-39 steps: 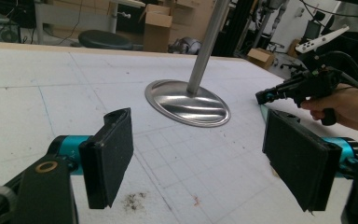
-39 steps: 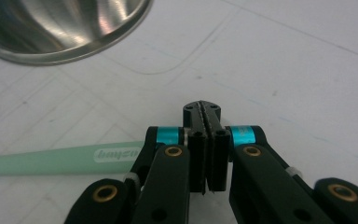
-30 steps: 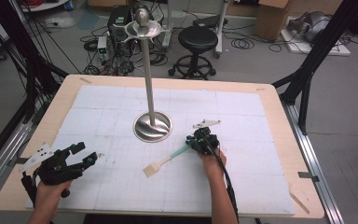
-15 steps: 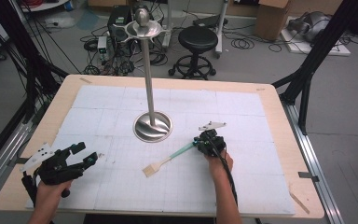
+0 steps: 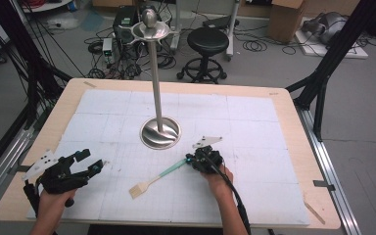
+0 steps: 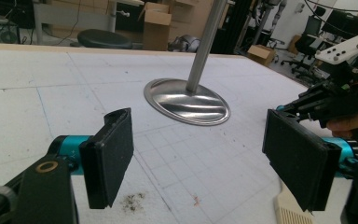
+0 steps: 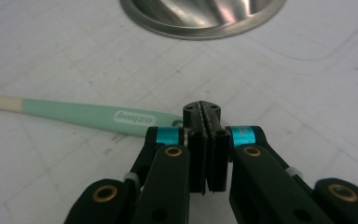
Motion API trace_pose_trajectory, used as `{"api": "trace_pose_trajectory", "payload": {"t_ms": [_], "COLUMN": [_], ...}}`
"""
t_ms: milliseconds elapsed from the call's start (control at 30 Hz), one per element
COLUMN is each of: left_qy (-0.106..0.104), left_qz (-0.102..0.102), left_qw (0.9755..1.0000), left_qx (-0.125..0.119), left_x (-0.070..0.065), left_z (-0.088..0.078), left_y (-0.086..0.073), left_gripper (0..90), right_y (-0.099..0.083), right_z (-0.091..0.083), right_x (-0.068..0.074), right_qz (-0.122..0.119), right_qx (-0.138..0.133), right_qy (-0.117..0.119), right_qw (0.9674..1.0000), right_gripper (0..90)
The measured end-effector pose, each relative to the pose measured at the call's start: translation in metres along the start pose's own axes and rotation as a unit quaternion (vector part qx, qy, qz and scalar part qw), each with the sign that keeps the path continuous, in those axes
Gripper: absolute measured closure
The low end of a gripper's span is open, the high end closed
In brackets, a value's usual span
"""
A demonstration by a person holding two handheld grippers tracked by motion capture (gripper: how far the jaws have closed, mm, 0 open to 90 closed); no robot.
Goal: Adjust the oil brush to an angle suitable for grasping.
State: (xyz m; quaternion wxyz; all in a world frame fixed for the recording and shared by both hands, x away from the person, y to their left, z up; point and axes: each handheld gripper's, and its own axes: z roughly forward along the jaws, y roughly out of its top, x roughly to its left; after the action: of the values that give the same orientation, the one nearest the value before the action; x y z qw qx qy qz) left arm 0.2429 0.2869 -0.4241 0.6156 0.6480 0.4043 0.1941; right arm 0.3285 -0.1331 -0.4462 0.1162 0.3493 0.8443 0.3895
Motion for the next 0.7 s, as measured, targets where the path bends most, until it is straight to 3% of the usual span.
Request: {"api": "trace_pose_trajectory", "payload": {"t_ms": [100,233,400,433,533,600,633,667,700], "left_qy": [0.000,-0.003,-0.008,-0.009,-0.010,-0.013,-0.014,-0.016,-0.018], "left_qz": [0.001,0.002,0.004,0.004,0.005,0.007,0.009,0.012,0.014], "left_qw": [1.0000,1.0000,1.0000,0.9999,0.9999,0.9999,0.9998,0.9998,0.9997], "left_qx": [0.001,0.001,0.002,0.003,0.001,-0.002,-0.004,-0.006,-0.007], "left_x": [0.000,-0.001,-0.001,-0.002,-0.003,-0.006,-0.008,-0.009,-0.011], "left_z": [0.001,0.001,0.001,0.002,0.002,0.003,0.003,0.003,0.003], "left_y": [0.000,0.000,0.000,0.000,0.001,0.002,0.002,0.003,0.003], "left_gripper": [25.1,25.1,25.6,25.6,25.6,25.6,25.7,25.8,25.8], "right_y": [0.000,0.001,-0.010,-0.014,-0.029,-0.040,-0.049,-0.052,-0.052], "right_z": [0.002,-0.002,-0.036,-0.045,-0.073,-0.093,-0.112,-0.122,-0.122], "right_x": [0.007,0.017,0.013,0.011,0.001,-0.004,-0.008,-0.009,-0.009], "right_qz": [-0.003,-0.010,0.021,0.028,0.065,0.084,0.094,0.095,0.095], "right_qx": [-0.001,-0.013,-0.074,-0.087,-0.121,-0.145,-0.164,-0.173,-0.173], "right_qy": [0.021,0.024,0.002,-0.005,-0.022,-0.038,-0.056,-0.067,-0.067], "right_qw": [0.9998,0.9996,0.9970,0.9958,0.9902,0.9851,0.9803,0.9780,0.9780], "right_gripper": [87.4,84.3,75.4,70.6,43.4,34.6,26.5,23.8,23.8]}}
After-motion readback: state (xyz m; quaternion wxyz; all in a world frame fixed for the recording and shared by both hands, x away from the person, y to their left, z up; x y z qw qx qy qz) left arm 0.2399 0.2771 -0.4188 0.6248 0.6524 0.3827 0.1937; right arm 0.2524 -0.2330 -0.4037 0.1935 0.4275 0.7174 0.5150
